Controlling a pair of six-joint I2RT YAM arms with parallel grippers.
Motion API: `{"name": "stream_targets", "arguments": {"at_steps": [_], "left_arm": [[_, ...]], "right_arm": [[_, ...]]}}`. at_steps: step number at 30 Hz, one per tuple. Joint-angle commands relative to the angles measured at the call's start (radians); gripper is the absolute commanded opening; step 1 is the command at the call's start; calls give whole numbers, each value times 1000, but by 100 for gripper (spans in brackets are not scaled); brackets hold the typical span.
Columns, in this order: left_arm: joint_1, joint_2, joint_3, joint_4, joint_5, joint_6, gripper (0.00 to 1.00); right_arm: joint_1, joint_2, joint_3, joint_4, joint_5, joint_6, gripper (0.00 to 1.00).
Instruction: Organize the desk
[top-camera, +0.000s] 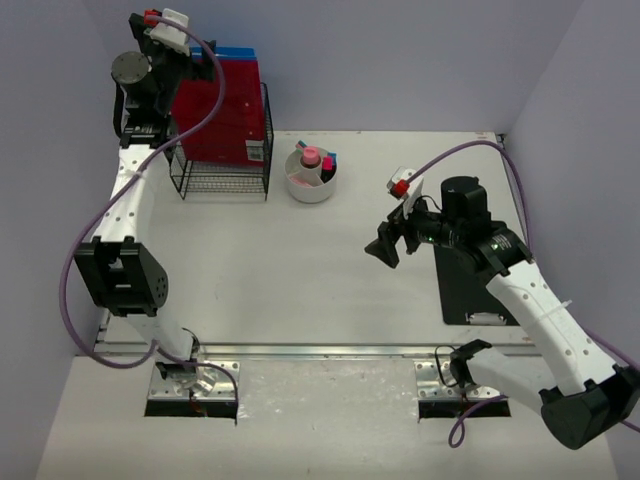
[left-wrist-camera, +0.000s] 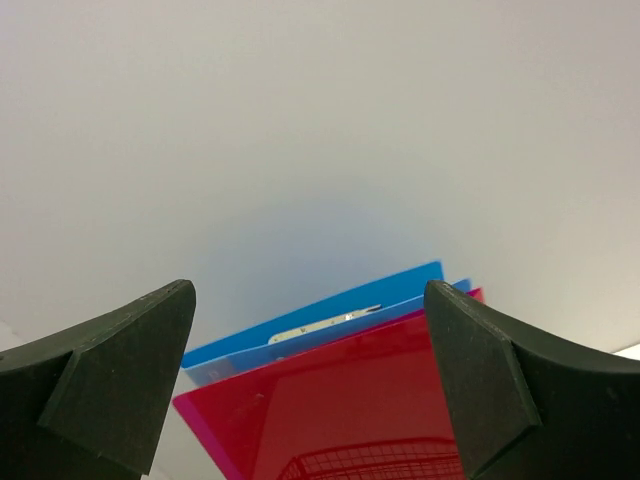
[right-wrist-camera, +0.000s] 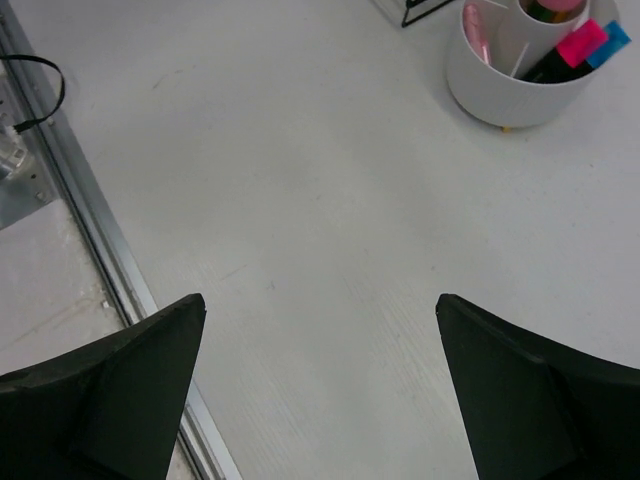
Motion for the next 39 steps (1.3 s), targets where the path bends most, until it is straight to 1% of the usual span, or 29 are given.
{"name": "stream_targets", "arguments": {"at_steps": [1, 3, 4, 6, 8, 10, 11, 13, 14, 16, 18, 20, 24, 26, 27, 29, 33, 36, 39], "left_arm": [[12, -140, -49, -118, 34, -29, 96], [12, -196, -103, -200, 50, -13, 95], [12, -216, -121, -228, 63, -7, 95], [12, -266, -166, -335, 110, 13, 94], [11, -312, -213, -428, 131, 12, 93], [9, -355, -248, -519, 141, -9, 93], [9, -375, -272, -547, 147, -15, 92], [9, -438, -354, -584, 190, 4, 92], [8, -465, -394, -590, 211, 23, 92], [-2, -517, -484, -613, 242, 74, 92], [-8, -547, -513, -652, 271, 120, 92], [-8, -548, -519, -682, 300, 128, 91], [-14, -539, -522, -734, 372, 150, 91], [-25, -536, -523, -744, 382, 154, 91], [-26, -535, -521, -745, 383, 154, 91], [-45, -530, -514, -755, 372, 157, 91], [-51, -517, -496, -758, 357, 152, 92], [-111, -493, -473, -773, 335, 139, 92], [-150, -485, -458, -774, 298, 120, 92]], "right_arm": [[-44, 18, -25, -13, 167, 37, 96], [-70, 42, -42, -37, 230, 39, 90], [-82, 50, -43, -38, 237, 35, 88], [-124, 74, -70, -74, 245, 16, 79], [-193, 103, -81, -105, 252, 9, 66], [-293, 143, -74, -149, 236, 4, 55], [-328, 156, -68, -167, 220, -4, 53], [-424, 169, -62, -212, 140, -65, 52], [-449, 163, -74, -245, 86, -165, 52], [-494, 125, -101, -302, 38, -339, 52], [-524, 102, -121, -374, 14, -529, 52], [-551, 92, -147, -467, 32, -755, 50], [-616, 114, -195, -585, 93, -1073, 48], [-657, 148, -203, -605, 127, -1153, 47], [-661, 152, -203, -616, 130, -1160, 47], [-732, 188, -200, -631, 144, -1234, 46], [-811, 226, -231, -630, 160, -1345, 47], [-912, 269, -261, -613, 176, -1457, 47], [-968, 312, -280, -587, 180, -1545, 47]]}}
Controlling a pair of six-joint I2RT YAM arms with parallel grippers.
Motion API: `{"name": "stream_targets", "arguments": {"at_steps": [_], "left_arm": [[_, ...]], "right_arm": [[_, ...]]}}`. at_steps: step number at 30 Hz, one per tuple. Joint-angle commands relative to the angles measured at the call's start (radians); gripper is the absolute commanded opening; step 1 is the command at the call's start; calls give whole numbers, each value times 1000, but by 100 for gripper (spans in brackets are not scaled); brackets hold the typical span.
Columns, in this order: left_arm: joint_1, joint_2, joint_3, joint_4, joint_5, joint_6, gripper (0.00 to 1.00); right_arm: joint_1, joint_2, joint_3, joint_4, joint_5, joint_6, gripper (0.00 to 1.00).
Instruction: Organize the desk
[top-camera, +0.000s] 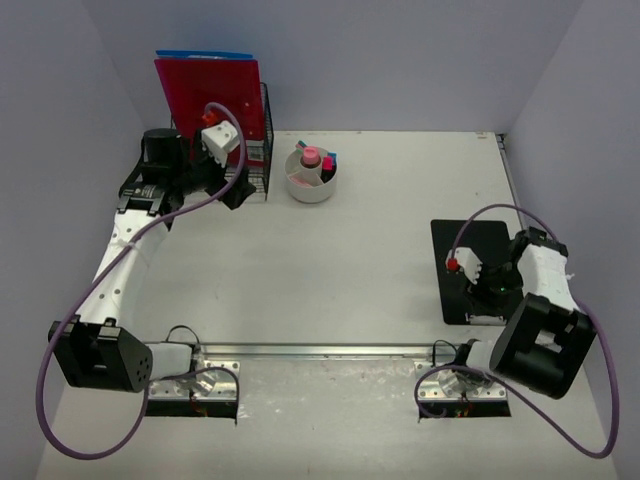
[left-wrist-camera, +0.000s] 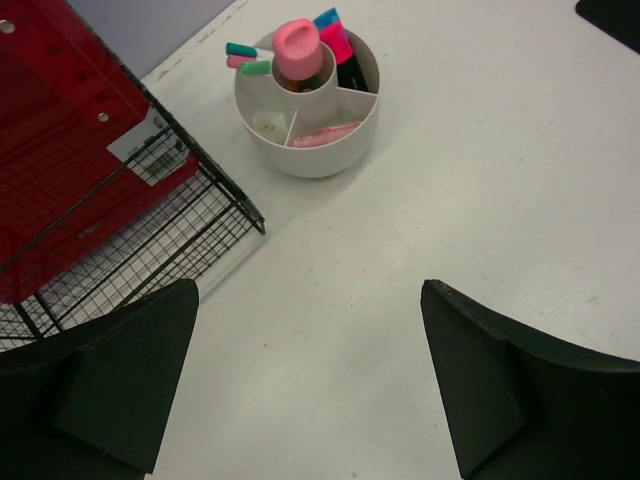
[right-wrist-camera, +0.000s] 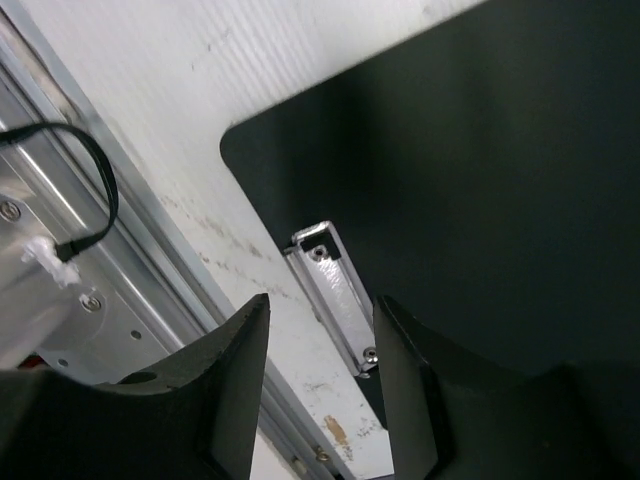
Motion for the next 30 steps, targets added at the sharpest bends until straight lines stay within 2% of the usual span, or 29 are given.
{"name": "stream_targets", "arguments": {"at_steps": [1, 6, 13, 24, 30], "left_arm": [[-72, 10, 58, 10, -30, -23, 92], [-119, 25, 83, 13, -65, -54, 94], [-126, 42, 123, -8, -78, -75, 96], [-146, 74, 159, -22, -86, -87, 97], [-156, 85, 168, -15, -92, -87, 97]], "right_arm": [[-76, 56, -29, 25, 5, -201, 47], [-98, 65, -84, 73, -13, -287, 47], [-125, 122, -158, 192, 20, -369, 48], [-156, 181, -154, 291, 38, -398, 48], [-158, 173, -215, 390, 58, -415, 47]]}}
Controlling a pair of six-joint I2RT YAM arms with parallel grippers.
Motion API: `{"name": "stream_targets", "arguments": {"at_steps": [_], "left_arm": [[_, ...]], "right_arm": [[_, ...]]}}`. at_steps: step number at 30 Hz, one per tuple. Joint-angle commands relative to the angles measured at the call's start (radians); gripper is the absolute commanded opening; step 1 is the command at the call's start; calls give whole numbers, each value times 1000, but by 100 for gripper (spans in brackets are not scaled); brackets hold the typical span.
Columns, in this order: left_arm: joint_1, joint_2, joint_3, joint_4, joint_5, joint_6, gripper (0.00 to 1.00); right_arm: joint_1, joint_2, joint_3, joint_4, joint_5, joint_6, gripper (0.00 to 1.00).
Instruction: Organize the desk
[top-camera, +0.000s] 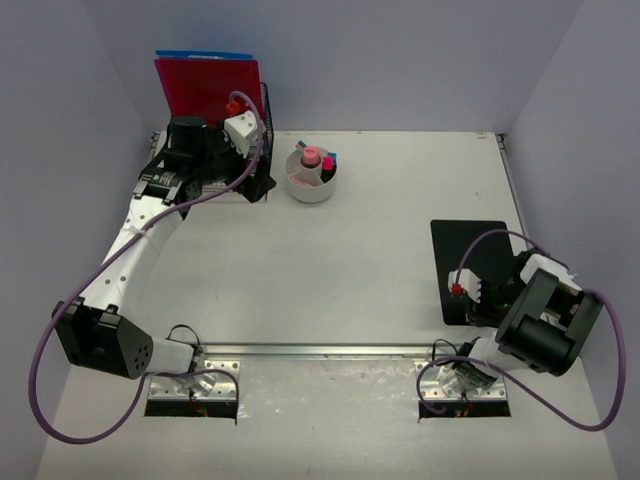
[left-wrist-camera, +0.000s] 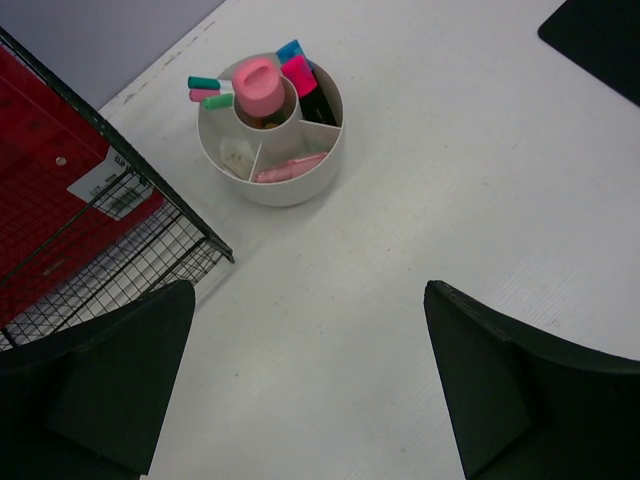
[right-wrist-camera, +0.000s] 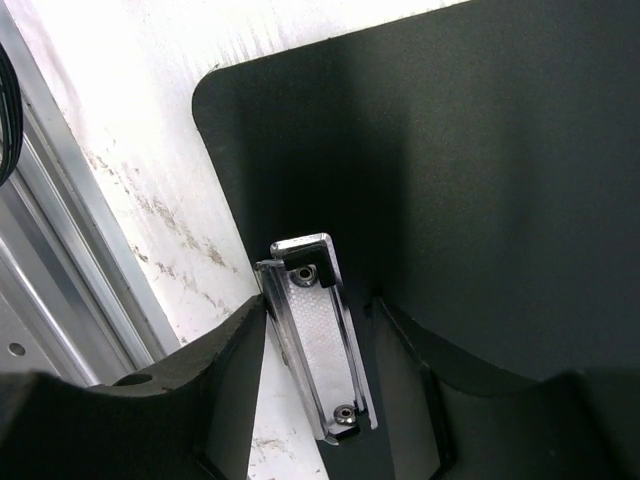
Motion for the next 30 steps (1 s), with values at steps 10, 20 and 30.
{"name": "stream_targets", "arguments": {"at_steps": [10, 20, 30], "left_arm": [[-23, 13, 67, 29, -9, -8, 98], [-26, 15, 61, 45, -8, -13, 98], [-26, -81, -83, 134, -4, -15, 99]], "right_arm": [[0, 53, -179, 399, 53, -85, 17], [221, 86, 7, 247, -40, 134, 4], [444, 140, 276, 26, -251, 475, 0]]}}
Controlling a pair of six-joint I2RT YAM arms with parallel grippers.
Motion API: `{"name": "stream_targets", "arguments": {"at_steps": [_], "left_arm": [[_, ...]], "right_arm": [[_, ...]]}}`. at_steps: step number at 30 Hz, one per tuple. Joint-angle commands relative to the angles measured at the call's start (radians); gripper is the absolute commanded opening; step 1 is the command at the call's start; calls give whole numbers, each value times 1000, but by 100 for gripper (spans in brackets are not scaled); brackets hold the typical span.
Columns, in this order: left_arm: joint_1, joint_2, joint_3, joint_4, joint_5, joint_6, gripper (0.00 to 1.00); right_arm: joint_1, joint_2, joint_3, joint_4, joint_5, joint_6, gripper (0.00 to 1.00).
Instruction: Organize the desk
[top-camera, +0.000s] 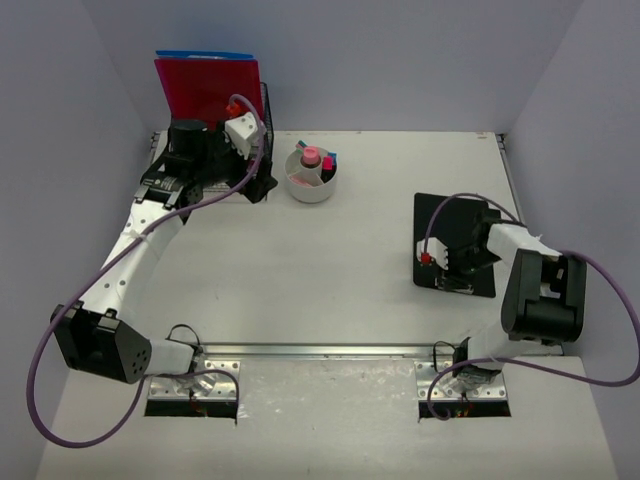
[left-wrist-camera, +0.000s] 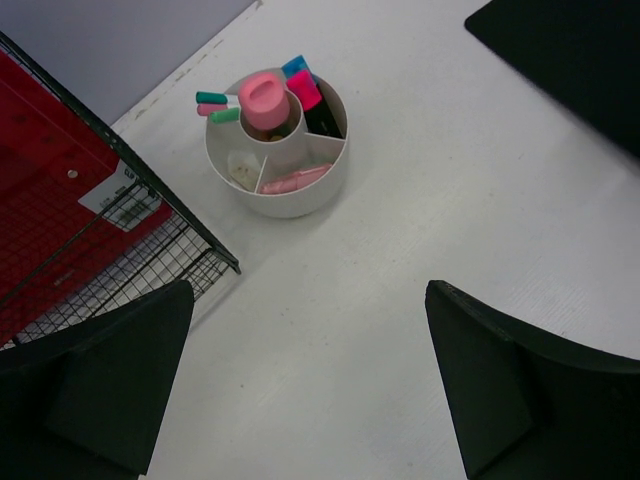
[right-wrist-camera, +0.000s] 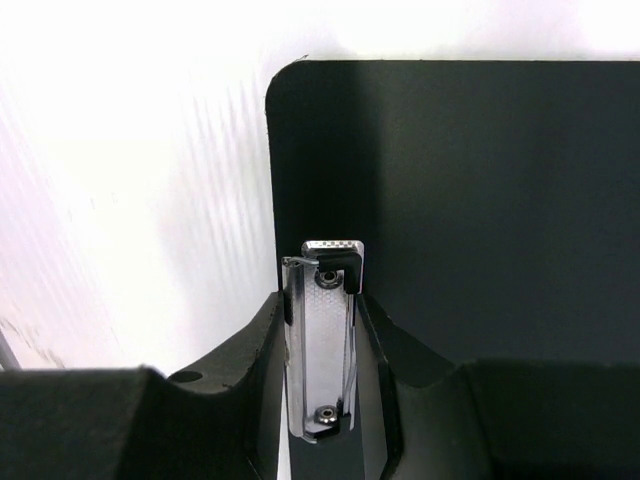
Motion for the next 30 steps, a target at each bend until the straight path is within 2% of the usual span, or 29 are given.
{"name": "stream_targets", "arguments": {"at_steps": [1, 11, 17, 22, 24, 26, 28, 30], "left_arm": [[-13, -79, -63, 92, 21, -16, 99], [-19, -148, -213, 184, 91, -99, 98], [-88, -164, -289, 275, 79, -268, 96], [-192, -150, -319, 356, 18, -441, 92], [-272, -133, -308, 391, -29, -500, 91], [-313, -103, -284, 403, -86, -556, 91], [-357, -75, -248, 402, -117, -582, 91], [-417, -17, -198, 398, -164, -619, 92]], "right_arm": [[50, 10, 134, -80, -187, 208, 0], [104, 46, 337, -208, -418, 449, 0], [105, 58, 454, -198, -646, 761, 0], [105, 14, 413, 5, -774, 1123, 0], [105, -43, 340, 270, -800, 1375, 0], [105, -85, 257, 449, -797, 1620, 0], [105, -111, 206, 624, -764, 1758, 0], [105, -173, 117, 839, -700, 1985, 0]]}}
